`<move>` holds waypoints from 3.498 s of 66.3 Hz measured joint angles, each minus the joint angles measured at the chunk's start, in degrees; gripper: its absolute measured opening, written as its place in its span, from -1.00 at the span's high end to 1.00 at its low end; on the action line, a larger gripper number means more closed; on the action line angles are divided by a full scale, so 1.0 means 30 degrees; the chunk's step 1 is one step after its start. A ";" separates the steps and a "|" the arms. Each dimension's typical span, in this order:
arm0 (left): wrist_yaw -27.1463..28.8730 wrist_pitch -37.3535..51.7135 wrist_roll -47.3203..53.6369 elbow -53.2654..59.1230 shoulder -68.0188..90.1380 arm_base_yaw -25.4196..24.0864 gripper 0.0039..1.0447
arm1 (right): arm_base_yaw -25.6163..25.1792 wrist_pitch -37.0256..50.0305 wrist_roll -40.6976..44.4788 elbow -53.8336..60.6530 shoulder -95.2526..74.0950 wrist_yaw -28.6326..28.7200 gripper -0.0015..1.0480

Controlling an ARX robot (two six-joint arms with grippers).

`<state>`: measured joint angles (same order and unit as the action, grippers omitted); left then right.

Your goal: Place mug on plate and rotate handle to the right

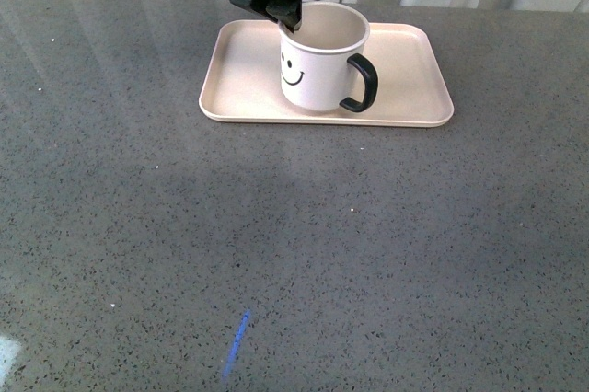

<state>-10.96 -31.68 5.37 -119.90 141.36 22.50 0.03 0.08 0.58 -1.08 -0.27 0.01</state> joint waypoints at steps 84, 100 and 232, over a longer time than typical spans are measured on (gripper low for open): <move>-0.0481 0.0780 0.0197 0.0007 0.0532 0.0175 0.25 | 0.0000 0.0000 0.0000 0.0000 0.0000 0.0000 -0.82; -0.0831 0.1953 0.0255 0.1661 -0.0386 0.0517 -0.46 | 0.0000 0.0000 0.0000 0.0000 0.0000 0.0000 -0.82; 0.3650 2.2768 -0.1741 3.9699 -3.4505 -0.7431 0.98 | 0.0000 0.0000 0.0000 0.0000 0.0000 0.0000 -0.82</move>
<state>-0.01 36.62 0.14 -0.80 37.85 0.21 0.03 0.08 0.58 -1.08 -0.27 0.01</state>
